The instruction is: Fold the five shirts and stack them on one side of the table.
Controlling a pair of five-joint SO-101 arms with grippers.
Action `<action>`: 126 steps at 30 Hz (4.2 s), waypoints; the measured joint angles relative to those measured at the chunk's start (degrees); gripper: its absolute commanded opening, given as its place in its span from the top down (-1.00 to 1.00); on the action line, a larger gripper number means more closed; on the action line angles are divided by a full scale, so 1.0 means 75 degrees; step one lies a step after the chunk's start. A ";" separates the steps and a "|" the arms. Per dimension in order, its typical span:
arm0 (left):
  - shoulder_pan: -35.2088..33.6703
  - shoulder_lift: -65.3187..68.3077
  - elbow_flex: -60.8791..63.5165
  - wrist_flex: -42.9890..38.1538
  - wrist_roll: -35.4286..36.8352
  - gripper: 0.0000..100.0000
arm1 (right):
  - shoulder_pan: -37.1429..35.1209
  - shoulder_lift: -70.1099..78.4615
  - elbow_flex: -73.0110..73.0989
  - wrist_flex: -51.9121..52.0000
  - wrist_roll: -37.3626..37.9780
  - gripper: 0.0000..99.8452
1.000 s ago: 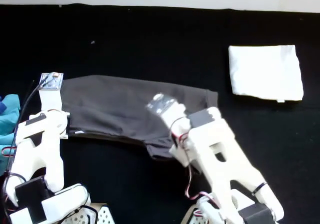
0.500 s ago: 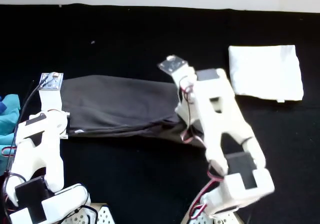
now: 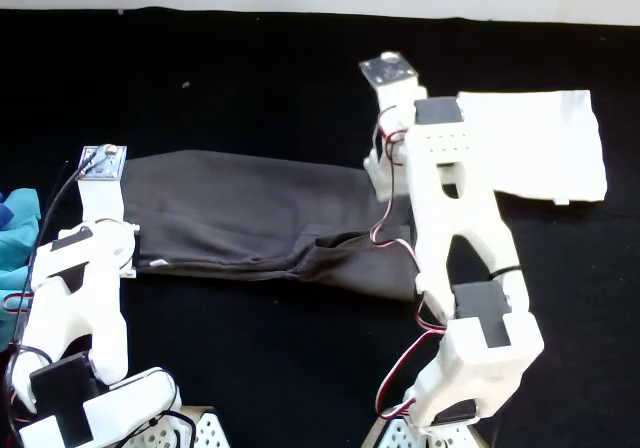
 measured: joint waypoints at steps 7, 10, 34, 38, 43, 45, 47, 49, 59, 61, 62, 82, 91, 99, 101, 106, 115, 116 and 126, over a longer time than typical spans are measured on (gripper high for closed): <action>0.0000 0.0000 0.0000 0.0000 0.0000 0.98 | -0.1407 -0.0586 -0.0012 0.1231 0.0117 0.97; 0.0000 0.0000 0.0000 0.0000 0.0000 0.98 | -0.2004 -0.0574 0.0258 0.1184 0.0117 0.99; 0.0000 0.0000 0.0000 0.0000 0.0000 0.98 | -0.2848 0.1125 0.1008 -0.1958 0.0117 0.99; 0.0000 0.0000 0.0000 0.0000 0.0000 0.98 | -0.2755 0.0352 0.0656 -0.1125 0.0117 0.99; 0.0000 -0.0023 -0.0070 0.0059 0.0000 0.97 | -0.2297 -0.0715 0.0492 -0.0270 0.0129 0.99; 0.0000 -0.0293 -0.0352 0.0481 0.0000 0.97 | -0.2110 -0.0961 0.0492 -0.0059 0.0129 0.99; 0.0000 -0.0574 -0.0785 0.1242 0.0023 0.97 | -0.1969 -0.1078 0.0492 0.0176 0.0129 0.99; -0.0012 -0.0938 -0.1465 0.2168 0.0387 0.95 | -0.1875 -0.1102 0.0492 0.0399 0.0129 0.99; -0.0094 0.1078 -0.5404 0.4712 0.0996 0.56 | -0.1747 -0.1840 0.0492 0.1805 0.0141 0.99; -0.0094 0.2004 -0.6154 0.4771 0.1008 0.55 | -0.1571 -0.2227 0.0492 0.1958 0.0281 0.99; -0.0094 0.2485 -0.6541 0.4782 0.1043 0.55 | -0.1465 -0.2462 0.0492 0.2004 0.0422 0.99; 0.0891 0.8182 -1.2718 0.8779 0.1418 0.56 | 0.2122 -0.6107 0.2907 0.2051 0.1547 0.99; 0.0961 0.8932 -1.3480 0.9577 0.1090 0.99 | 0.4126 -0.8088 0.5650 0.0563 0.1582 0.99; 0.0516 0.9049 -1.4230 0.9741 0.0832 0.98 | 0.4548 -0.9401 0.9530 -0.1571 0.1582 0.99; 0.0258 0.8908 -1.4418 0.9764 0.0750 0.98 | 0.4630 -0.9635 1.0444 -0.2110 0.1582 0.99; -0.0469 0.8182 -1.4488 0.9741 0.0258 0.98 | 0.4970 -1.0256 1.2144 -0.3317 0.1582 0.99; 0.0105 0.5708 -1.2566 0.9729 0.0070 0.98 | 0.5146 -1.1241 1.3468 -0.4360 0.1582 0.99; 0.0328 0.5415 -1.2237 0.9729 0.0070 0.98 | 0.5146 -1.1370 1.3515 -0.4360 0.1582 0.99; 0.3657 0.2567 -1.0186 0.9729 0.0059 0.98 | 0.5158 -1.2636 1.3667 -0.4196 0.1582 0.99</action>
